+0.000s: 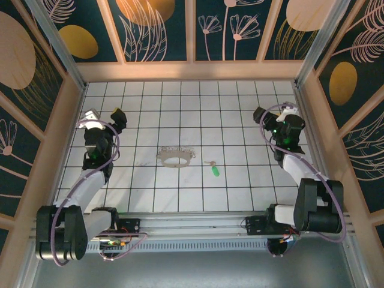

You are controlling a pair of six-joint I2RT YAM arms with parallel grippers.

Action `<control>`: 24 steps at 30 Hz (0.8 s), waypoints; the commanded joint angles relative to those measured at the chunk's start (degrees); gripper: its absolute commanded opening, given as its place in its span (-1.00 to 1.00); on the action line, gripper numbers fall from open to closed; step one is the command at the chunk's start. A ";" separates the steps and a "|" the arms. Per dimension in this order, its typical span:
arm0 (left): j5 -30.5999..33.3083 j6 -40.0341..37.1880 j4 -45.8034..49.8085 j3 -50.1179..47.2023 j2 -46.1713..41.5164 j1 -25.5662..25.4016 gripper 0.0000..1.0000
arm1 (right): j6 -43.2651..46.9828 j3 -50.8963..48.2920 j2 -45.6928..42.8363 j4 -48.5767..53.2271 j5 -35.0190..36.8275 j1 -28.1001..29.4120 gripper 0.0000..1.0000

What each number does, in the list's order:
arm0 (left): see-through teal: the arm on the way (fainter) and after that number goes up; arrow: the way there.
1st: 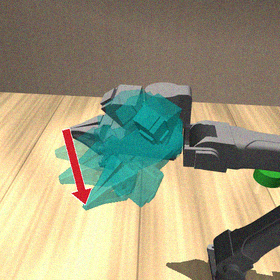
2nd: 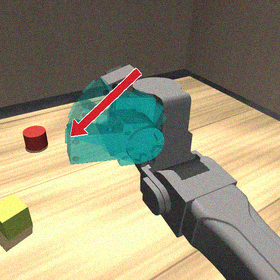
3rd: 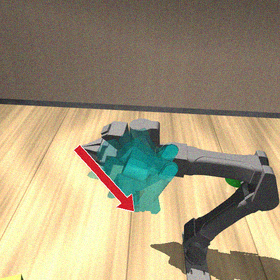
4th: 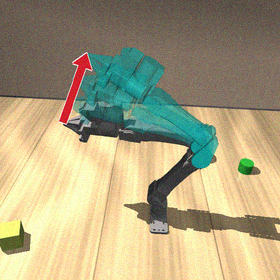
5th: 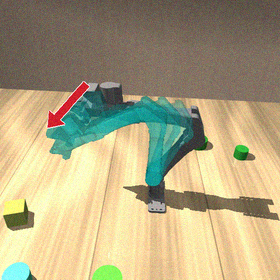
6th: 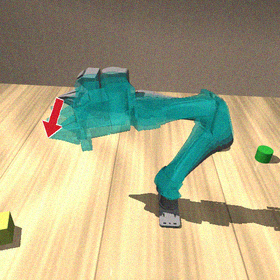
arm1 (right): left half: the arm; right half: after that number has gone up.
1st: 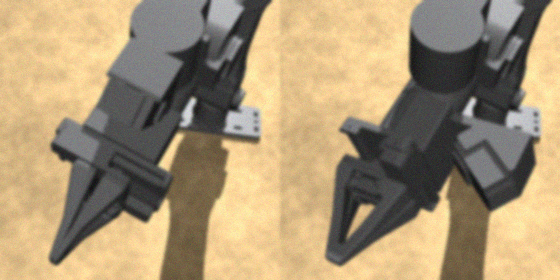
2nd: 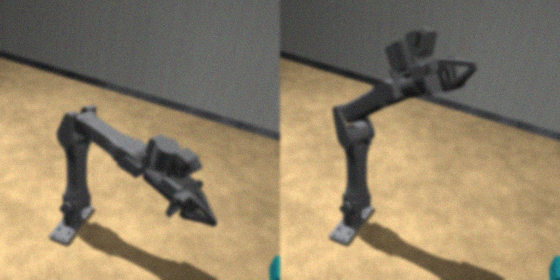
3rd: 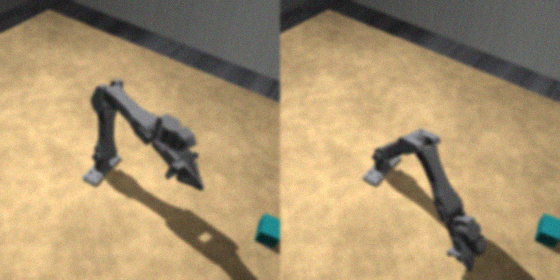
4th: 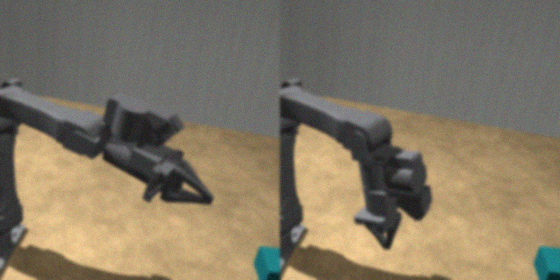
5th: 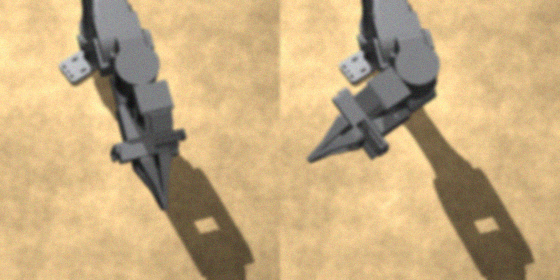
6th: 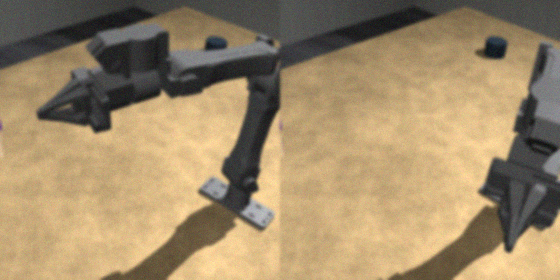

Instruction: Put the keys on the keyring

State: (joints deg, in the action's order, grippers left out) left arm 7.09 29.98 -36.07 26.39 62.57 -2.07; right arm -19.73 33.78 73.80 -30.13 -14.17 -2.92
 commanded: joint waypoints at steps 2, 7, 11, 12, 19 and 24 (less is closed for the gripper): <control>-3.62 6.65 5.84 0.79 -1.86 -2.67 0.98 | -0.93 0.70 1.12 1.84 -8.22 5.05 0.98; -6.28 8.15 9.06 0.21 -1.86 -5.63 0.98 | 4.89 2.69 3.01 8.12 -3.34 17.01 0.70; -8.17 9.71 9.52 -0.93 -1.66 -6.67 0.97 | 7.27 2.38 5.21 9.99 -2.18 24.20 0.50; -8.52 10.11 9.44 -1.20 -1.66 -6.85 0.98 | 7.63 2.03 5.94 9.69 -2.47 25.54 0.45; -12.34 11.57 8.68 -0.83 0.20 -7.73 0.97 | 10.37 4.21 15.26 7.79 -7.73 32.36 0.09; -14.17 11.53 9.28 1.22 2.15 -9.03 0.98 | 11.16 6.68 20.99 7.10 -9.69 36.67 -0.15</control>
State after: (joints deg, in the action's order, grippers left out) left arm -4.69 40.71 -27.29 25.58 63.86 -10.17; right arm -9.89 38.15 93.30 -22.04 -21.15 31.92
